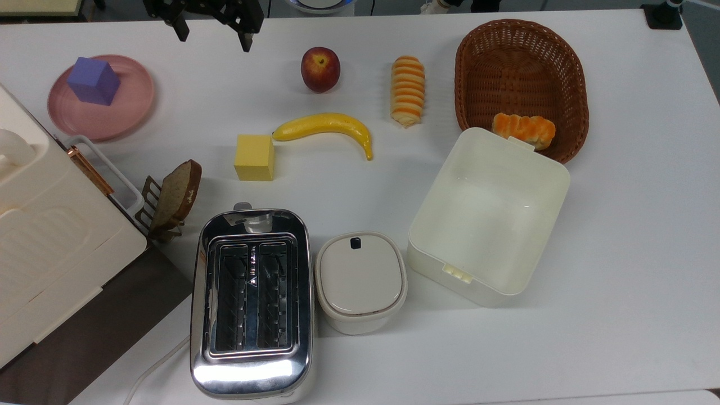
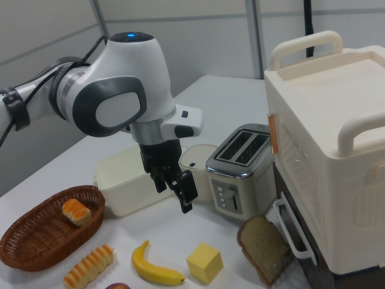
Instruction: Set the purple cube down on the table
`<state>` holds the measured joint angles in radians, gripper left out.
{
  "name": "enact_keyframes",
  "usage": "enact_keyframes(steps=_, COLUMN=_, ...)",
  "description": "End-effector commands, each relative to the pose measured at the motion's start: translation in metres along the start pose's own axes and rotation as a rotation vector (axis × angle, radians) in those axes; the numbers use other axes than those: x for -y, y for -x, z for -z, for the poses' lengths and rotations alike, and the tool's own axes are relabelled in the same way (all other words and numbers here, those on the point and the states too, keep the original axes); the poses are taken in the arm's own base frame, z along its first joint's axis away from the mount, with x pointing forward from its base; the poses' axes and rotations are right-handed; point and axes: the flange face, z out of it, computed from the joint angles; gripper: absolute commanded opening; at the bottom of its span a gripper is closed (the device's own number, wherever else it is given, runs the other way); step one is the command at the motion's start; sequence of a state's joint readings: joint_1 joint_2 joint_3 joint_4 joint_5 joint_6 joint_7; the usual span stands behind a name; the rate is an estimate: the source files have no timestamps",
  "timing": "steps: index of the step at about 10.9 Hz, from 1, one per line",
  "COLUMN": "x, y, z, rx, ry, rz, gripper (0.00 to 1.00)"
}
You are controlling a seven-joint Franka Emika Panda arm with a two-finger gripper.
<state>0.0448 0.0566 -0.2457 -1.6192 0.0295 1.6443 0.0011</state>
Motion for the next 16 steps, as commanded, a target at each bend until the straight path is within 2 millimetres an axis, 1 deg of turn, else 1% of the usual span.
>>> enact_keyframes(steps=1, x=0.004, y=0.001, z=0.0, rx=0.001, ry=-0.006, rz=0.014, gripper=1.0)
enact_keyframes(steps=7, x=0.006, y=0.001, z=-0.001, rx=0.004, ry=-0.006, rz=0.017, gripper=1.0)
enact_keyframes(steps=9, x=0.003, y=0.001, z=-0.001, rx=0.004, ry=0.003, rz=0.017, gripper=1.0)
enact_keyframes(steps=10, x=-0.004, y=0.002, z=0.002, rx=0.001, ry=0.007, rz=0.005, gripper=1.0)
enact_keyframes(steps=11, x=-0.014, y=0.003, z=0.005, rx=-0.006, ry=0.009, rz=-0.006, gripper=1.0)
enact_keyframes(steps=13, x=-0.049, y=0.006, z=0.006, rx=0.0, ry=0.017, rz=-0.017, gripper=1.0)
enact_keyframes(steps=15, x=-0.098, y=0.012, z=-0.006, rx=0.041, ry=0.018, rz=0.017, gripper=1.0)
enact_keyframes(steps=16, x=-0.134, y=0.018, z=-0.022, rx=0.065, ry=0.017, rz=0.018, gripper=1.0)
